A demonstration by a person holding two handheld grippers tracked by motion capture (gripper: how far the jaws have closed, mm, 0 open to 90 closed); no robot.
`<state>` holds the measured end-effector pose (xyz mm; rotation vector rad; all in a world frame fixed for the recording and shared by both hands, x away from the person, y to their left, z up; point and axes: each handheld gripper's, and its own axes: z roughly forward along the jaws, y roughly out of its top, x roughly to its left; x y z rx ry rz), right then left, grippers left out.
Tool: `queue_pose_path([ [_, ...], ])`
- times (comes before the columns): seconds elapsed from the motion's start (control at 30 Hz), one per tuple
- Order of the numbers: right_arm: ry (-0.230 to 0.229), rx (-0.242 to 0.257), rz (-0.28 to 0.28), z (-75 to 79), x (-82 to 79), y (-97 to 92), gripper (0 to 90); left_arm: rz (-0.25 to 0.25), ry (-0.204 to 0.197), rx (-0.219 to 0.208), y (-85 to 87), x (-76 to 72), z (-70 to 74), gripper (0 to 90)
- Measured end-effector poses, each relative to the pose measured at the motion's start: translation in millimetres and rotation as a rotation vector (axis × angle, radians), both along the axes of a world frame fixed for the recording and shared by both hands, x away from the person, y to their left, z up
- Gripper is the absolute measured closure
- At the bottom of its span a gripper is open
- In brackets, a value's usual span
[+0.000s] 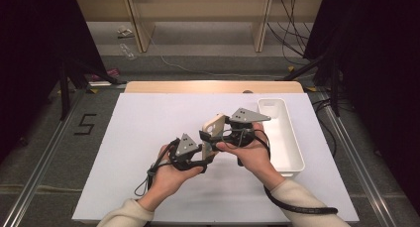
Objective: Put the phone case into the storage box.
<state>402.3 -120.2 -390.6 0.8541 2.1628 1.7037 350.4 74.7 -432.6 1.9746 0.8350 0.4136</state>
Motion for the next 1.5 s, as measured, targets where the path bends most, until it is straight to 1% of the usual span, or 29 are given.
queue_pose_path([
  [0.03, 0.001, 0.002, -0.001, 0.1, 0.2, -0.4, 12.3, 0.0, 0.0, 0.0, 0.0, 0.0, 0.0, 36.1],
  [0.07, 0.002, 0.003, -0.001, 0.1, 0.6, -0.7, 12.3, 0.002, -0.005, 0.026, 2.8, -0.9, 1.6, 30.9],
  [0.13, 0.002, 0.003, -0.006, 0.1, 0.8, -1.2, 12.3, 0.001, -0.003, 0.032, 4.4, -1.2, 2.4, 22.7],
  [0.17, 0.001, 0.004, -0.009, 0.0, 1.1, -1.6, 12.3, -0.004, -0.006, 0.041, 5.9, -1.5, 3.4, 22.7],
  [0.23, 0.001, 0.006, -0.013, 0.5, 2.0, -3.1, 12.3, -0.009, -0.008, 0.053, 8.9, -2.8, 5.4, 14.7],
  [0.27, 0.0, 0.008, -0.015, 0.8, 2.2, -3.5, 12.3, -0.016, -0.006, 0.057, 12.6, -3.3, 7.0, 13.4],
  [0.3, 0.0, 0.008, -0.015, 0.8, 2.2, -3.5, 12.3, -0.016, -0.006, 0.057, 12.6, -3.3, 7.0, 10.0],
  [0.33, 0.003, 0.008, -0.017, 1.4, 2.1, -4.2, 12.3, -0.014, 0.0, 0.06, 14.5, -3.5, 7.4, 10.0],
  [0.37, -0.001, 0.01, -0.021, 2.4, 2.6, -5.2, 12.3, -0.007, 0.003, 0.074, 19.0, -3.9, 7.6, 4.9],
  [0.47, 0.0, 0.012, -0.025, 3.1, 3.0, -6.2, 12.3, 0.007, 0.008, 0.085, 24.0, -4.8, 7.0, 0.8],
  [0.63, -0.006, 0.011, -0.035, 4.7, 4.1, -8.7, 12.3, 0.019, 0.013, 0.105, 37.1, -8.8, 4.7, 0.0],
  [0.9, -0.01, 0.013, -0.046, 6.8, 5.0, -11.2, 12.3, 0.059, 0.007, 0.087, 57.0, -13.1, 5.5, 0.0],
  [1.1, -0.014, 0.012, -0.052, 7.6, 5.8, -12.5, 12.3, 0.081, 0.008, 0.075, 64.3, -13.9, 4.8, 0.0],
  [1.5, -0.017, 0.017, -0.07, 12.2, 7.5, -18.0, 12.4, 0.111, 0.006, 0.073, 75.0, -14.9, 3.8, 0.0],
])
